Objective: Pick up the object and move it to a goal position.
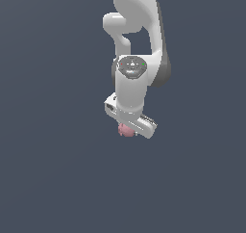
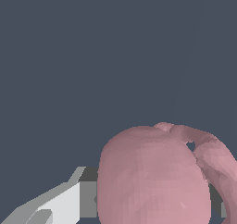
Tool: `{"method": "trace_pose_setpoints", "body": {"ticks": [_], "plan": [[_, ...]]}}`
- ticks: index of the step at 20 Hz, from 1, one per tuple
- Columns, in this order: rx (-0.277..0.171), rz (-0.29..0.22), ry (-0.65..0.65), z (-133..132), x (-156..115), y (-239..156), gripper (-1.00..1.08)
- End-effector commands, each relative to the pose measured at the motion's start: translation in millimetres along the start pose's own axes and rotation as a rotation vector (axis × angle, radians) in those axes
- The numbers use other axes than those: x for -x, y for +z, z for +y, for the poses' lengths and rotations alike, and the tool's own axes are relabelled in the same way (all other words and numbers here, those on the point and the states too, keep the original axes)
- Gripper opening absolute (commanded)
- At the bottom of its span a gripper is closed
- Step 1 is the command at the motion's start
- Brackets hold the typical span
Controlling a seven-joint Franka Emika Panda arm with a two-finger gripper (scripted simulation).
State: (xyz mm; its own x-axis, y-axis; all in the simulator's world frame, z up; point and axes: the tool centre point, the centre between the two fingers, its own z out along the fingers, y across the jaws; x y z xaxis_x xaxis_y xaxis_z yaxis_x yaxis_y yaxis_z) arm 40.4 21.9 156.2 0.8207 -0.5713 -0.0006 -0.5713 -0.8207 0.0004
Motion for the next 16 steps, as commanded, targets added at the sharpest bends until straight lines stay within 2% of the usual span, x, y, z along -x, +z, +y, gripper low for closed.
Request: {"method": "trace_pose_setpoints", "body": {"ticks": [1,16], "plan": [[0.000,0.001,0.000,-8.7,14.6,-27.3,-1.00],[0.001,0.002,0.001,-61.6,96.7,-188.3,-1.00]]}}
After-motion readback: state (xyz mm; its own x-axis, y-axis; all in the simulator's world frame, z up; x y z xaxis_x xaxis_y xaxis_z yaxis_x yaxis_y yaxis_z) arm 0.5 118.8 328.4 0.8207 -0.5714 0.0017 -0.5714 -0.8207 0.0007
